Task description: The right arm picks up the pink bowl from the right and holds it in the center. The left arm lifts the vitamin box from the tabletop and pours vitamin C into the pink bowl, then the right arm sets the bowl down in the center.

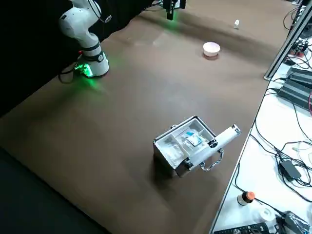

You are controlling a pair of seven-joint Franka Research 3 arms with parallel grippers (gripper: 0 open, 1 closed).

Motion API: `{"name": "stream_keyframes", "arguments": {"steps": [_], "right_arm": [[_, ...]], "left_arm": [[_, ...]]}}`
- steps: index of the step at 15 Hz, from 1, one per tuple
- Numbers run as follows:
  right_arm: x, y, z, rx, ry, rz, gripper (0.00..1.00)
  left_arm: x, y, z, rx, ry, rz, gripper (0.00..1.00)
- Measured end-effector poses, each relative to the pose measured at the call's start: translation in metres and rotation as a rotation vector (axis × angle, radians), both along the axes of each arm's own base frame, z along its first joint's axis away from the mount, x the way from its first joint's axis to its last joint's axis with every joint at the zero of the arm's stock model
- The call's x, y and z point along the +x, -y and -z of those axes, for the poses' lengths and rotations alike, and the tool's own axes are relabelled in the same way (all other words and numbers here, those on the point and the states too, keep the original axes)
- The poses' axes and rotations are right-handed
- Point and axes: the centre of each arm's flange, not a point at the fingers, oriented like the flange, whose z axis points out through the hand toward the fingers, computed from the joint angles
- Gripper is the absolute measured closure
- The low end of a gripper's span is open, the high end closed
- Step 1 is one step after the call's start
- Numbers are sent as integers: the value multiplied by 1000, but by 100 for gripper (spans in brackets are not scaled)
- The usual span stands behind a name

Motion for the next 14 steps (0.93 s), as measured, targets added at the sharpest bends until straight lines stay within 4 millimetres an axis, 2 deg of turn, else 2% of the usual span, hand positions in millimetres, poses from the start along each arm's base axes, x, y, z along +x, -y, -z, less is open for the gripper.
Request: {"name": "stream_keyframes", "arguments": {"steps": [6, 10, 14], "right_arm": [[0, 4, 1, -5, -1, 6, 1], [0, 15, 1, -28, 0, 24, 1], [-1, 21, -1, -28, 1, -2, 1]], "left_arm": [[0, -7, -3, 2, 6, 21, 0], [-11, -11, -35, 13, 54, 55, 0], [-25, -27, -58, 39, 66, 144, 0]]}}
